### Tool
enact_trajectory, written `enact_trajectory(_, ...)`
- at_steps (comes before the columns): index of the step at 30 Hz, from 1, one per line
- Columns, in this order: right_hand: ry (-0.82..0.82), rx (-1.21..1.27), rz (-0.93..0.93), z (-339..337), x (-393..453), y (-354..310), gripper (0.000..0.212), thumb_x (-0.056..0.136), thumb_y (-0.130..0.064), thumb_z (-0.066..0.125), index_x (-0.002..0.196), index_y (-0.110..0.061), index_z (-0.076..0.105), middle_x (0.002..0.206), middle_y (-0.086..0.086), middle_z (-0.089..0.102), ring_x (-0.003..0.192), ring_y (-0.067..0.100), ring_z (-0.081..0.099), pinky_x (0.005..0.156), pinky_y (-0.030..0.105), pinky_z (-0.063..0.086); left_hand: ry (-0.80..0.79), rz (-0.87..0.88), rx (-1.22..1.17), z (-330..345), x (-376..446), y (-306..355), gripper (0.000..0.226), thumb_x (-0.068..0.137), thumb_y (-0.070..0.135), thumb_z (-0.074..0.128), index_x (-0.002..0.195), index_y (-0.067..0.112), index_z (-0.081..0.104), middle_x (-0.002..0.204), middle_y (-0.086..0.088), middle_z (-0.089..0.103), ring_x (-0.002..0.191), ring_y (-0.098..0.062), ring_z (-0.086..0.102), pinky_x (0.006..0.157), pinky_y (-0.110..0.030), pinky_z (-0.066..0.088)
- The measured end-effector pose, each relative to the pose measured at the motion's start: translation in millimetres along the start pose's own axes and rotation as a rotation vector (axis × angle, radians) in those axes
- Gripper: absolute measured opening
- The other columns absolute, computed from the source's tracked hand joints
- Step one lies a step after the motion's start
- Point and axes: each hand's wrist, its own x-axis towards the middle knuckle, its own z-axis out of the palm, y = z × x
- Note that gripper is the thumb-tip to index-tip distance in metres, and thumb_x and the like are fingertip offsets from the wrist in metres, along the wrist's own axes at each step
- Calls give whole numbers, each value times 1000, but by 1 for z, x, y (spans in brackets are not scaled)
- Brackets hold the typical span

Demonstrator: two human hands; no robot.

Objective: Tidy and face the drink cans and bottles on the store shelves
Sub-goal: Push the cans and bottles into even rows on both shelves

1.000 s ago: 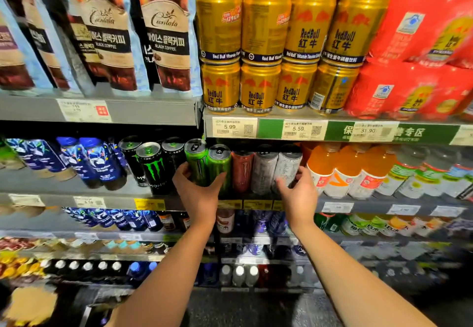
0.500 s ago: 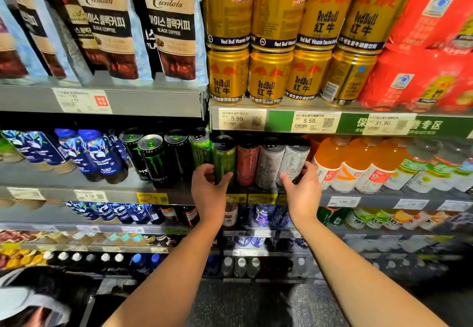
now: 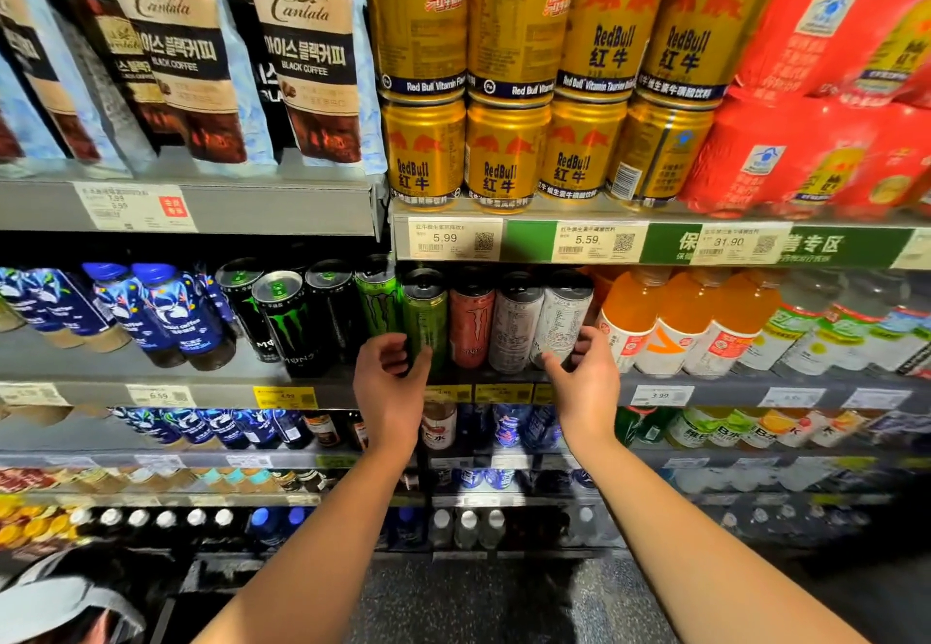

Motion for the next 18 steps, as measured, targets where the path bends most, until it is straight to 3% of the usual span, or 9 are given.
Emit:
enact_trajectory(4,14,109,39,-8,-3,3,48,87,-23,74,129,-15,52,106,1,61,100,21,59,87,40,51,-157,100,-25,21,-32,7,22,81,16,82,95,18,66,90,3,69,81,-10,66,75,-22,54)
enact_trajectory(8,123,161,6,-30,0,16,28,87,-22,72,109,-20,53,94,2,60,86,22,59,77,42,52,-308,96,-55,55,-63,18,23,81,17,82,99,20,69,93,5,71,84,-5,67,76,-19,55)
enact_trajectory(11,222,194,29,-50,9,26,31,87,-20,73,113,-15,56,102,3,59,90,18,56,80,33,48,-396,35,-91,81,-80,36,23,84,15,80,103,20,70,100,4,72,87,-1,67,76,-12,51)
enact_trajectory(16,287,229,60,-83,29,54,26,88,-18,70,110,-17,55,101,-1,52,91,21,54,79,35,46,-516,38,-69,136,-106,53,41,84,14,79,106,43,60,104,20,68,99,4,65,83,-13,50)
enact_trajectory(18,330,233,102,-100,41,67,27,86,-15,71,109,-15,58,102,0,52,92,19,53,80,38,47,-489,29,-40,157,-114,55,44,84,18,79,120,34,60,114,14,68,110,-4,63,89,-14,50)
